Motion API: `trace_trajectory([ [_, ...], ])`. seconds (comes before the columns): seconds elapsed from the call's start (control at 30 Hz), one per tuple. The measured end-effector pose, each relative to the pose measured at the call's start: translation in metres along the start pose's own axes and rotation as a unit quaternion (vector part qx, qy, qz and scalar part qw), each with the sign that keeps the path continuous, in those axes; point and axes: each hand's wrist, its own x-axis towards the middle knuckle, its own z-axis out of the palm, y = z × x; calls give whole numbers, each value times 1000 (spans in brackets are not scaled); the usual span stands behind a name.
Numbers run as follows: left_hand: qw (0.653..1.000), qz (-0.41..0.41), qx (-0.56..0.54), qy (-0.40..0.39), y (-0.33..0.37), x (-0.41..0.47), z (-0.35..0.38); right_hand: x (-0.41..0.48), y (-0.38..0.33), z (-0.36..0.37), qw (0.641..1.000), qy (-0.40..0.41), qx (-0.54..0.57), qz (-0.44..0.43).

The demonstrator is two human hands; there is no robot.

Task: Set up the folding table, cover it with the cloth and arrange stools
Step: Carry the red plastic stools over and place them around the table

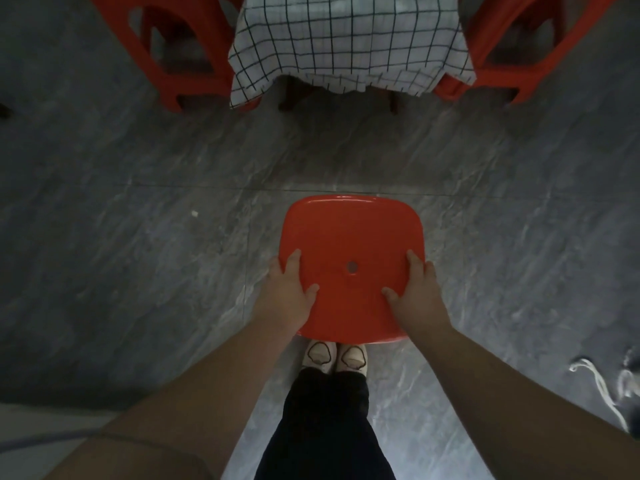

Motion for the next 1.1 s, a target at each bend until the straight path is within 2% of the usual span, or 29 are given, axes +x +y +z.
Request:
trace_trajectory([
  [0.07, 1000, 1, 17, -13, 4, -6, -15, -9, -9, -14, 999, -19, -47, 0],
  [0.17, 1000, 10, 24, -9, 16, -24, -54, -32, -34, -51, 997, -6, -64, -31],
  [0.47, 985, 108, 87, 107, 83, -147, -217, -158, -134, -198, 973, 82, -109, -186],
  [0.63, 974, 133, 106, 149, 93, -212, -291, -232, -186, -247, 958, 95, -105, -250],
  [0.83, 965, 123, 109, 206, 75, -244, -352, -282, -239, -261, 934, 118, -128, -311],
  [1.1, 968, 92, 101, 210, 5, -221, -415, -281, -345, -226, 919, 106, -172, -339],
])
